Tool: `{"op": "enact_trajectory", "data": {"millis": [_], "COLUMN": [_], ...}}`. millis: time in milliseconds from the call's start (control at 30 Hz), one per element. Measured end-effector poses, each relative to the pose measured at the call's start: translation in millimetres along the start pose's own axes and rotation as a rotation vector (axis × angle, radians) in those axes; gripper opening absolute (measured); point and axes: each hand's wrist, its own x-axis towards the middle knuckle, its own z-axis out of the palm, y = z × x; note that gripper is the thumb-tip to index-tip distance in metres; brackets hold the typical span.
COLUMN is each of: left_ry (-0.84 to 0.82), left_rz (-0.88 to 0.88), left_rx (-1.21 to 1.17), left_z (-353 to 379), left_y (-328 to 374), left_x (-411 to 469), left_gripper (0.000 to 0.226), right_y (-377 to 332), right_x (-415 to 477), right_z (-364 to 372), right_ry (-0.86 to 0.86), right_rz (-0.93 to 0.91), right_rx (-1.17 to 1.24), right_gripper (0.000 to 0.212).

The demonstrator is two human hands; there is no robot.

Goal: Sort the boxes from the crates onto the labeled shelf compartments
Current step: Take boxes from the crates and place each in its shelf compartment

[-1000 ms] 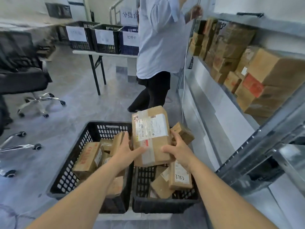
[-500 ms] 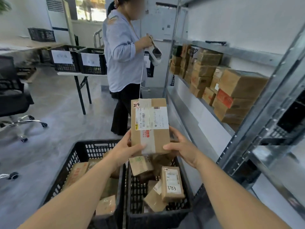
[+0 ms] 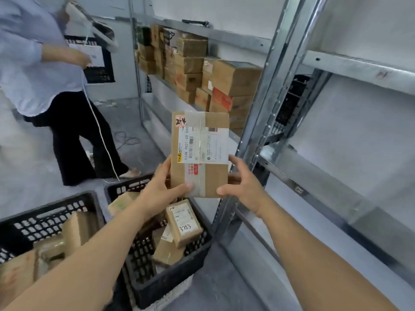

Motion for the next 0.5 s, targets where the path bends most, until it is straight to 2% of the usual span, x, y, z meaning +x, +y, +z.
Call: {"op": "enact_trajectory", "data": {"millis": [167, 367, 500], "left_ry": [-0.157, -0.314, -0.334], "left_rz": [0.062, 0.169, 0.255], "left_rx": [0.034, 0.129, 0.198], "left_z": [45.4, 97.6, 147.3], "left_y": [22.6, 53.7, 69.8], "left_x": [6.5, -3.5, -27.0], "left_gripper": [0.102, 0.084, 0.058], "right_y": [9.7, 24.1, 30.3], "right_x": [-46.0, -129.4, -211.3], "right_z": [-44.1, -97.2, -125.9], "right_ry": [0.173, 0.346, 0.481], "right_rz": [0.03, 0.04, 0.082], "right_rx": [-0.049, -0.069, -0.076], "right_gripper": [0.083, 0.082, 0.084]}}
